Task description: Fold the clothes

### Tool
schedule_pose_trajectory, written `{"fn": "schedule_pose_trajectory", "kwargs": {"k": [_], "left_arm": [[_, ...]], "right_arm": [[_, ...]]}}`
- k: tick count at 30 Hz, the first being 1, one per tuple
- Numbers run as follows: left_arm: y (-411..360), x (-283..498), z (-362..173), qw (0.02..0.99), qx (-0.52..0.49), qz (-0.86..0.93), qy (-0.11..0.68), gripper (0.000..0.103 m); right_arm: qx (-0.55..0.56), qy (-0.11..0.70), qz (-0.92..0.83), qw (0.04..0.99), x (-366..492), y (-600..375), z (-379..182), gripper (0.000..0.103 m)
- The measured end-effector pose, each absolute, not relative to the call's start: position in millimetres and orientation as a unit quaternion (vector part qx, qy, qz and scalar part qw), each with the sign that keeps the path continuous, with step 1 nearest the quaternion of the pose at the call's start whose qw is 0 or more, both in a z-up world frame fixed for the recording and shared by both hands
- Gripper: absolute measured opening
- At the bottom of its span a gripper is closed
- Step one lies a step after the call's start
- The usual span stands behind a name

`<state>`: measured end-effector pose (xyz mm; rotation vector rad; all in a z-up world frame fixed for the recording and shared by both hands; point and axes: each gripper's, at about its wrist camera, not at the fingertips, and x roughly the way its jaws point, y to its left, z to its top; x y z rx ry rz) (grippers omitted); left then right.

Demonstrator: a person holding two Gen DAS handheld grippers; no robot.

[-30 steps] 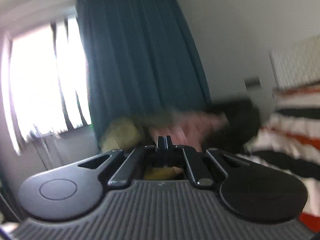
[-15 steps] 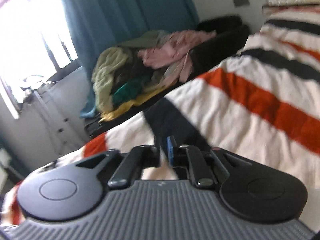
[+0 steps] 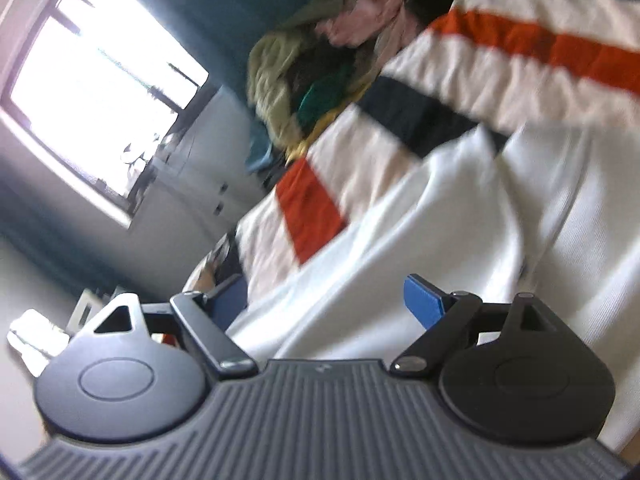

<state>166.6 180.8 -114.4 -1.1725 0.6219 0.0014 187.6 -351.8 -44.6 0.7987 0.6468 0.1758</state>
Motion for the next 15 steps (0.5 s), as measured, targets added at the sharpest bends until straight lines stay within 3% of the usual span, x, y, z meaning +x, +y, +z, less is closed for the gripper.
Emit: {"fn": "schedule_pose_trajectory", "kwargs": {"k": [2,7,15], "left_arm": [[187.4,172.0,-117.3,0.784,-0.554,-0.003,0.279,0.007],[201.7,165.9,-109.0,0.768,-0.59,-0.033,0.245,0.005],[209.1,148.6,-79.4,0.805,-0.549,-0.071,0.215,0.005]], "right_arm": [[0.386,0.337,0.104,0.852,193.1,-339.2,-56.9,0.088],[0.41,0.351,0.145,0.829,207.1,-325.9,-67.7,0.087],[0.488,0.316,0.116,0.806,239.1,-351.8,-78.8,0.088]]}}
